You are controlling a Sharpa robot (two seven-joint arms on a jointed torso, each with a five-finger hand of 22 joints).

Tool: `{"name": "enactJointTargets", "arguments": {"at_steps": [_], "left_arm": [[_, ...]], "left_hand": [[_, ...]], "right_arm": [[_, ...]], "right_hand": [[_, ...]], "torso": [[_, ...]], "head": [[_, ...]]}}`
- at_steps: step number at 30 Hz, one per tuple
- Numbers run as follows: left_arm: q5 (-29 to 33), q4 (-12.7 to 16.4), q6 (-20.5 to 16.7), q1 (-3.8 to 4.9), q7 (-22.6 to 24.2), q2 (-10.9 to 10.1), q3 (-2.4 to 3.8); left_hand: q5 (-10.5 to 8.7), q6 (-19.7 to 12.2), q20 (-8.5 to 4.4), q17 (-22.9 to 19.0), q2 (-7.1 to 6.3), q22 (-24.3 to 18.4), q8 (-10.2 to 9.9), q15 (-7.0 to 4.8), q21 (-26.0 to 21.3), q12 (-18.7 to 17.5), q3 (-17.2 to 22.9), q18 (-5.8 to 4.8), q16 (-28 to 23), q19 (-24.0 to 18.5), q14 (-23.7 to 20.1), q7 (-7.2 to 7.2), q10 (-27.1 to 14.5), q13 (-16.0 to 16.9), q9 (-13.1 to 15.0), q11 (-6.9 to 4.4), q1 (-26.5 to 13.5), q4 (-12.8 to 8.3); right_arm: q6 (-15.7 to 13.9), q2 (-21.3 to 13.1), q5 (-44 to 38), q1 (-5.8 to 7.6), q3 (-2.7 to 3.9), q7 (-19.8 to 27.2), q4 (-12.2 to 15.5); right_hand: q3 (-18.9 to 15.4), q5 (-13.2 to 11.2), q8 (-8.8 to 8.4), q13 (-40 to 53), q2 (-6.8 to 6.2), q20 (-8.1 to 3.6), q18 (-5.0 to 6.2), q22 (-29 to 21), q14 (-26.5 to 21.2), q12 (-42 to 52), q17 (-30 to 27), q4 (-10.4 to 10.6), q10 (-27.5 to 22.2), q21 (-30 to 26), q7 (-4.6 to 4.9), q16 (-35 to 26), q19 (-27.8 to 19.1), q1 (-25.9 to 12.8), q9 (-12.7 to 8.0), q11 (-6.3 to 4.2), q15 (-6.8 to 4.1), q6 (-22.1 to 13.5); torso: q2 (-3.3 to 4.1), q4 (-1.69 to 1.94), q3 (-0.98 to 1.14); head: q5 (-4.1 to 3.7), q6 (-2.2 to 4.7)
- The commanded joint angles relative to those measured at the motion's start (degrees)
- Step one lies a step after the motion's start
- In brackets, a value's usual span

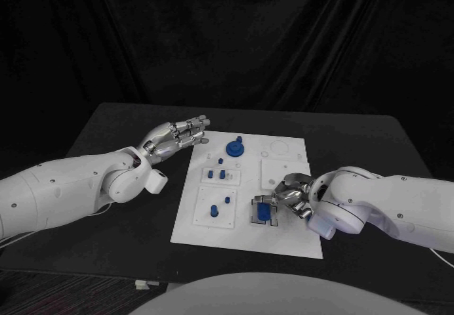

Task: Assemble the parts on the task board

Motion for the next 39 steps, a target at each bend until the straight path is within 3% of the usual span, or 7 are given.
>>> {"name": "enactJointTargets", "arguments": {"at_steps": [1, 5, 8, 11, 19, 33, 39], "left_arm": [[0.39, 0.07, 0.64, -0.09, 0.68, 0.10, 0.05], [0.39, 0.04, 0.66, -0.11, 0.65, 0.10, 0.05], [0.39, 0.04, 0.70, -0.12, 0.62, 0.12, 0.05], [0.39, 0.05, 0.72, -0.13, 0.61, 0.13, 0.05], [0.39, 0.09, 0.76, -0.16, 0.51, 0.10, 0.05], [0.39, 0.10, 0.92, -0.22, 0.34, 0.11, 0.05], [0.39, 0.08, 1.00, -0.26, 0.29, 0.05, 0.05]], "left_hand": [[0.24, 0.15, 0.05, 0.05, 0.17, -0.05, 0.23, -0.01, 0.13, 0.20, 0.19, -0.35, 0.32, 0.43, -0.07, -0.06, -0.02, 0.05, 0.05, 0.33, 0.21, -0.09], [0.24, 0.15, 0.05, 0.05, 0.17, -0.05, 0.23, -0.01, 0.13, 0.20, 0.19, -0.35, 0.32, 0.43, -0.07, -0.06, -0.02, 0.05, 0.05, 0.33, 0.21, -0.09], [0.24, 0.15, 0.05, 0.05, 0.17, -0.05, 0.23, -0.01, 0.13, 0.20, 0.19, -0.35, 0.32, 0.43, -0.07, -0.06, -0.02, 0.05, 0.05, 0.33, 0.21, -0.09], [0.24, 0.15, 0.05, 0.05, 0.17, -0.05, 0.23, -0.01, 0.13, 0.20, 0.19, -0.35, 0.32, 0.43, -0.07, -0.06, -0.02, 0.05, 0.05, 0.33, 0.21, -0.09], [0.24, 0.15, 0.05, 0.05, 0.17, -0.05, 0.23, -0.01, 0.13, 0.20, 0.19, -0.35, 0.32, 0.43, -0.07, -0.06, -0.02, 0.05, 0.05, 0.33, 0.21, -0.09], [0.26, 0.17, 0.05, 0.05, 0.22, -0.13, 0.22, 0.02, 0.11, 0.18, 0.31, -0.36, 0.33, 0.44, -0.06, -0.04, -0.06, 0.04, 0.05, 0.35, 0.19, -0.16], [0.29, 0.21, 0.05, 0.05, 0.24, -0.19, 0.23, 0.04, 0.10, 0.19, 0.37, -0.37, 0.33, 0.43, -0.07, -0.03, -0.06, 0.04, 0.05, 0.36, 0.19, -0.21]], "right_arm": [[2.02, 0.09, 0.20, -0.18, -0.02, -1.61, -0.14], [2.51, 0.17, 0.20, -0.20, -0.02, -1.80, -0.24], [2.89, 0.24, 0.20, -0.23, -0.02, -1.89, -0.29], [3.18, 0.29, 0.20, -0.24, -0.02, -1.96, -0.32], [3.63, 0.33, 0.20, -0.26, -0.02, -2.03, -0.32], [3.49, 0.23, 0.20, -0.26, -0.02, -1.90, -0.40], [2.73, -0.06, 0.20, -0.26, -0.02, -1.16, -0.24]], "right_hand": [[1.93, -0.91, -0.27, 15.08, 0.06, 0.52, -0.33, 11.97, 4.93, 0.15, 9.74, -2.18, 6.07, -0.42, 0.02, -0.05, 1.44, -0.50, -0.13, 0.52, 0.52, -0.49], [1.48, -2.03, -0.49, 15.08, -0.06, 0.62, -0.23, 11.83, 4.91, 0.15, 9.65, -2.06, 6.07, -0.88, 0.18, -0.10, 1.22, -0.75, -0.35, 0.63, 0.62, -0.72], [0.29, -5.72, -0.60, 15.08, -0.18, 0.79, -0.19, 11.77, 4.91, 0.15, 9.70, -1.46, 6.07, -1.07, 0.33, -0.05, 1.13, -1.70, -0.60, 0.80, 0.78, -0.72], [-0.15, -6.82, -0.61, 15.08, -0.28, 0.84, -0.15, 11.73, 4.91, 0.15, 9.73, -1.41, 6.07, -1.21, 0.36, -0.02, 1.08, -1.83, -0.67, 0.82, 0.81, -0.74], [-3.13, -13.47, -0.45, 15.08, -0.20, 0.96, -0.13, 11.72, 4.92, 0.15, 9.78, 0.03, 6.07, -1.33, 0.44, 0.06, 1.07, -3.72, -0.84, 0.91, 0.89, -1.03], [-5.95, -18.00, -0.35, 15.08, 0.23, 1.07, -0.04, 11.59, 4.89, 0.15, 9.71, 1.91, 6.07, -1.78, 0.63, 0.06, 0.89, -5.32, -0.95, 1.08, 1.03, -1.86], [-6.11, -18.22, -0.36, 15.08, 0.22, 1.08, 0.00, 11.54, 4.90, 0.15, 9.75, 2.01, 6.07, -1.95, 0.66, 0.09, 0.82, -5.37, -0.95, 1.09, 1.05, -1.96]], "torso": [[-0.02, -0.01, 0.02], [-0.04, -0.02, 0.01], [-0.03, 0.02, -0.01], [0.01, 0.05, -0.02], [0.04, -0.07, 0.00], [0.07, -0.06, 0.03], [0.06, -0.07, 0.05]], "head": [[0.05, -0.01], [0.07, -0.01], [0.00, -0.01], [-0.02, -0.01], [0.08, -0.01], [-0.04, -0.01], [0.04, -0.01]]}}
